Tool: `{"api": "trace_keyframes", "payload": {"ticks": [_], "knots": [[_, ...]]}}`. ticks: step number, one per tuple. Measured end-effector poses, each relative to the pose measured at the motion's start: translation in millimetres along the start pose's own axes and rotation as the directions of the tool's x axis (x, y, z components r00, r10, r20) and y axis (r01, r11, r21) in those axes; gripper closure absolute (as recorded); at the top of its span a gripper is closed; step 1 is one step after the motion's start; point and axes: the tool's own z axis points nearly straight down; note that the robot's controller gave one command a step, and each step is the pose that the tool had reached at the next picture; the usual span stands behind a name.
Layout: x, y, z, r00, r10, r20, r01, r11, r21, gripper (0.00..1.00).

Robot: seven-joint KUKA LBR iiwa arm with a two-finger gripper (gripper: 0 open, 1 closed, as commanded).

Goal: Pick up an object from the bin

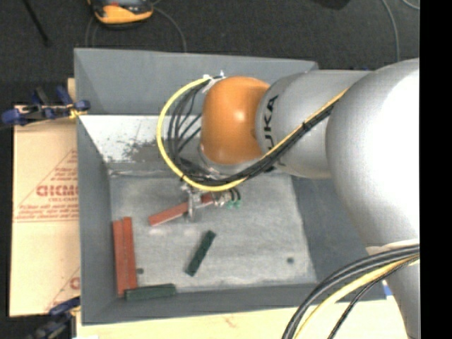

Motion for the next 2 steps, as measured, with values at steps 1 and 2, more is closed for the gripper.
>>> {"api": "trace_keyframes", "payload": {"ticks": [1,2], "knots": [[-0.5,6,-63,1.0,0.013,0.007,-0.013,1.0,0.0,1.0],[-24.0,-8,-121,1.0,0.02,0.012,-0.02,1.0,-0.001,1.0]]}}
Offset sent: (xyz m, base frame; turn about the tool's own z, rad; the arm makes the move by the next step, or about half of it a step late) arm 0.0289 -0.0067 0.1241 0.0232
